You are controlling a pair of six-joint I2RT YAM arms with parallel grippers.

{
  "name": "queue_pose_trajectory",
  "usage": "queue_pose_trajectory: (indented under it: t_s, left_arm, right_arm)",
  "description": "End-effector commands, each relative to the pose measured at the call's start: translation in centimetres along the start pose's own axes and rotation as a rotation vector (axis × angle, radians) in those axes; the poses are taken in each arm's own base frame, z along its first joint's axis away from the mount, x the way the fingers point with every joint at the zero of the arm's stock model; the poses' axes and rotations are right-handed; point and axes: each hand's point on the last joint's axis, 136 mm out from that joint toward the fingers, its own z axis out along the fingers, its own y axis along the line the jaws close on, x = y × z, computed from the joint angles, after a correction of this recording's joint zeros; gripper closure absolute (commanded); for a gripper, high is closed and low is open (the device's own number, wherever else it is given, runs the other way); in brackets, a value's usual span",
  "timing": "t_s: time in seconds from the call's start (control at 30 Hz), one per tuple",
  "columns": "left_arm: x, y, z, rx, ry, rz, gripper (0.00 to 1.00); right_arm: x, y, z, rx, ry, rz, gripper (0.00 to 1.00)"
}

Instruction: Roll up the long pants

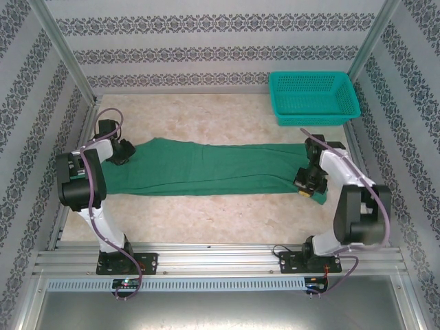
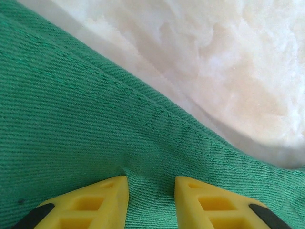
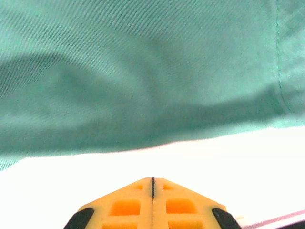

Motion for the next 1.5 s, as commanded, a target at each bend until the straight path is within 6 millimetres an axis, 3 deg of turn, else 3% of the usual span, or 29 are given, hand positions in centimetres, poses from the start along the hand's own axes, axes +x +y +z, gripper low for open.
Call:
queue_pose_trajectory:
  t_s: [0.0, 0.13, 0.17, 0.23, 0.37, 0.53, 0.7, 1.17, 1.3, 1.37, 1.4, 1.47]
  left_arm:
    - [1.1, 0.2, 1.5, -0.007, 0.040, 0.006, 0.68]
    - [1.3, -0.1, 1.8, 0.010, 0.051, 0.002, 0.68]
    - [1.3, -0.1, 1.8, 0.009, 0.053, 0.003, 0.68]
    - [1.1, -0.2, 1.6, 0.010, 0.047, 0.005, 0.68]
    - [1.1, -0.2, 1.2, 0.007, 0.043, 0.017, 0.68]
    - [1.3, 0.2, 0.8, -0.010, 0.040, 0.031, 0.70]
    - [1.6, 1.0, 0.3, -0.035, 0.031, 0.047, 0.73]
    - [1.4, 0.5, 0.0, -0.021, 0.037, 0.057, 0.76]
    - [1.5, 0.6, 0.2, -0.026, 0.042, 0.055, 0.77]
    - [1.4, 0.6, 0.1, -0.028, 0.038, 0.052, 0.79]
    - [1.5, 0.6, 0.1, -0.027, 0.040, 0.053, 0.81]
    - [1.4, 0.6, 0.0, -0.028, 0.037, 0.053, 0.84]
  right_arm:
    - [0.3, -0.1, -1.9, 0.034, -0.036, 0.024, 1.00]
    - [-2.8, 0.1, -1.9, 0.041, -0.047, 0.047, 0.98]
    - [-3.8, 0.0, -1.8, 0.043, -0.047, 0.061, 0.92]
    - [-6.5, -0.7, -0.9, 0.059, -0.060, 0.105, 0.63]
    - [-10.2, -1.2, 0.8, -0.003, -0.036, 0.195, 0.58]
    - [-13.8, -2.2, 0.8, 0.051, -0.076, 0.209, 0.55]
    - [-15.5, -2.5, 1.7, 0.032, -0.079, 0.236, 0.54]
    - [-18.6, -4.4, 2.8, 0.079, -0.104, 0.234, 0.48]
    - [-19.0, -4.3, 3.9, 0.062, -0.089, 0.237, 0.56]
    - [-19.6, -4.1, 4.0, 0.044, -0.111, 0.233, 0.91]
    - [-19.8, -4.1, 3.8, 0.042, -0.126, 0.237, 1.00]
    - [-20.6, -4.0, 2.9, 0.023, -0.168, 0.249, 1.00]
